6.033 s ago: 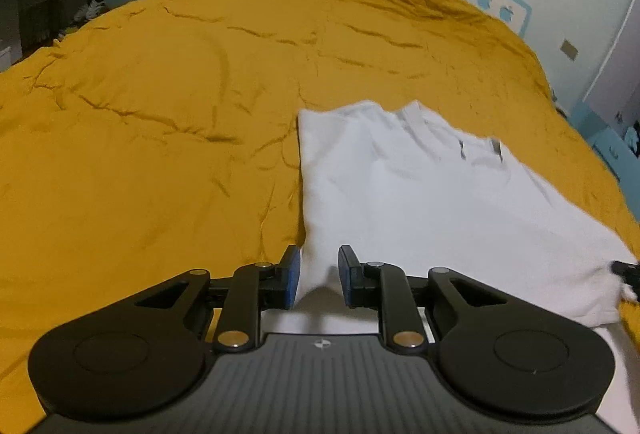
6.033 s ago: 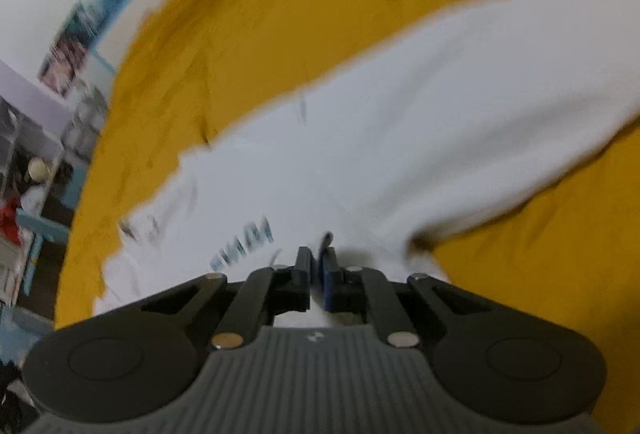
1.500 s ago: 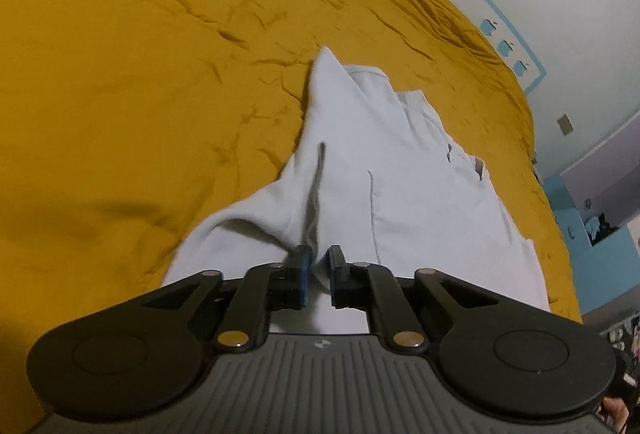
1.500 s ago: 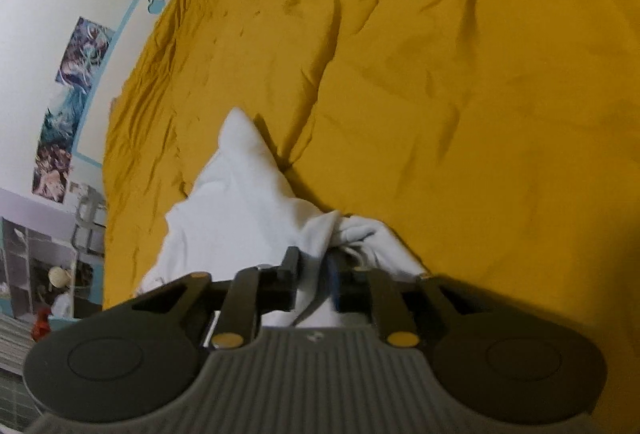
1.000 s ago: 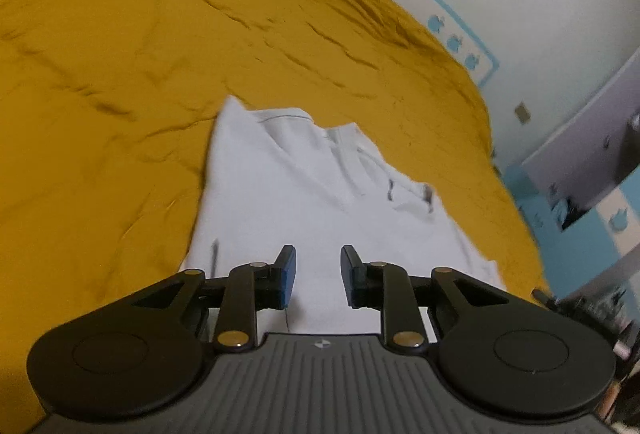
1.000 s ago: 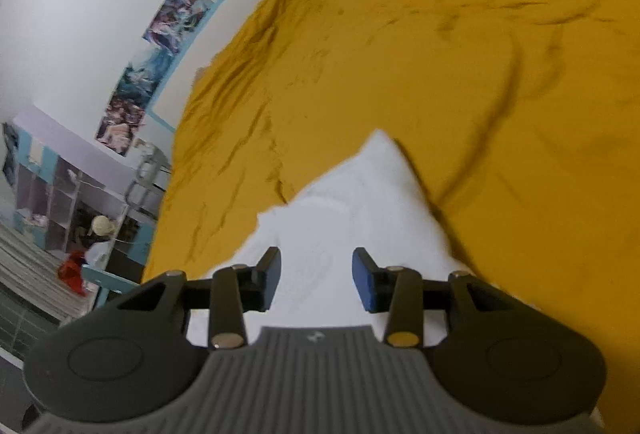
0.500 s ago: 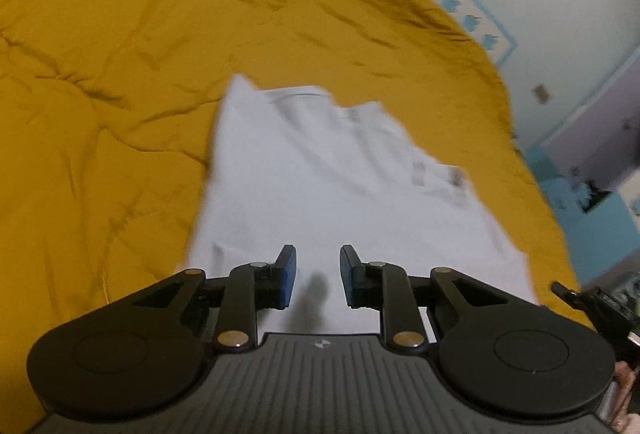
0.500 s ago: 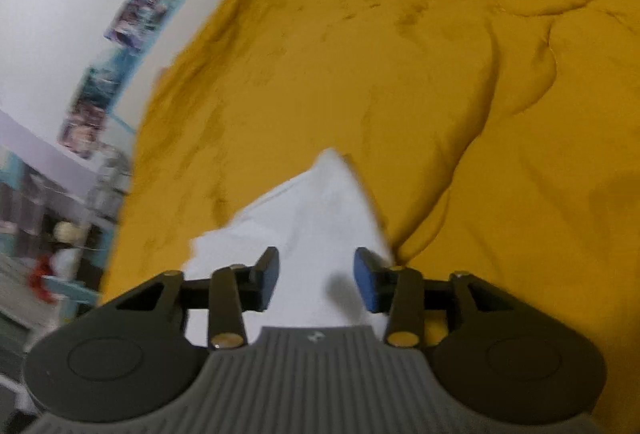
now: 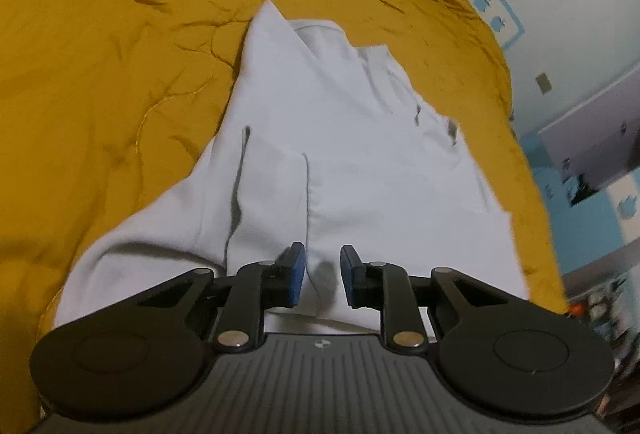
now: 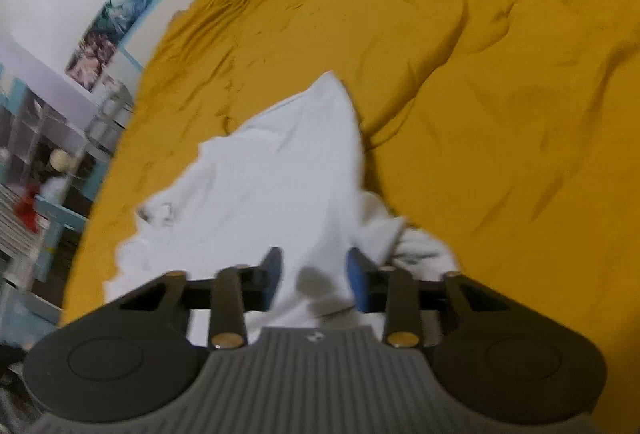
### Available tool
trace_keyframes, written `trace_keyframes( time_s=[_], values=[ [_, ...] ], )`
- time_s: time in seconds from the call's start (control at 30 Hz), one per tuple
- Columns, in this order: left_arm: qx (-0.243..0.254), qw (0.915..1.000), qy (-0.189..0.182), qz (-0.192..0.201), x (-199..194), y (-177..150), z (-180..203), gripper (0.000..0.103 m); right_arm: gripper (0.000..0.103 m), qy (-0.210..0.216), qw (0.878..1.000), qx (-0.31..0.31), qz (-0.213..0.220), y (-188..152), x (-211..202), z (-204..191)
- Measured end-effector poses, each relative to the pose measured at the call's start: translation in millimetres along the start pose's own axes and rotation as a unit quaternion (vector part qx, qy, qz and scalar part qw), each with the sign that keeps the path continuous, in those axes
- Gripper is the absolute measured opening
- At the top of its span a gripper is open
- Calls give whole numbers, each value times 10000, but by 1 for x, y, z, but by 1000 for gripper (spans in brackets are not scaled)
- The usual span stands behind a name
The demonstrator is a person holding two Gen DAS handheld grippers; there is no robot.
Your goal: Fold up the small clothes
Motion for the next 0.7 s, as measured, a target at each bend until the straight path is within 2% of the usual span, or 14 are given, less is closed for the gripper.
trace_keyframes(
  time_s=[0.07,0.13,0.27,0.43,0.5,0.57,0.63,0.7],
  values=[
    [162,9998,-20,71,-16,-2,6,43,42,20,9999,73,133,0,-14,-2],
    [277,9995,-50,118,-37,-9,9,45,48,76,9996,78,251,-1,-37,-7],
    [360,9985,-364,171,-86,-33,6,45,48,371,9988,-177,257,-12,-97,-16],
    [551,9964,-546,353,-161,-61,-19,46,55,707,9938,-833,208,-47,-183,-18],
    [272,9975,-549,350,-189,-68,-40,49,56,1058,9910,-815,-61,-67,-209,-11],
    [15,9977,-505,442,-210,-72,-63,49,56,1202,9903,-691,-91,-82,-234,3],
    [-137,9980,-386,475,-221,-80,-86,49,56,1098,9918,-657,-22,-92,-253,20],
    [-344,9977,-453,367,-222,-88,-103,49,57,907,9942,-582,21,-103,-267,37]
  ],
)
Point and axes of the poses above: each gripper's, at about its wrist camera, not at the fingertips, and x roughly the way its jaws point, z to its right, y to its top, the point moved 7 cm from there along x, roughly the way its jaws point, and after that the axes turned 14 degrees about -x, right-handed, at the moved point
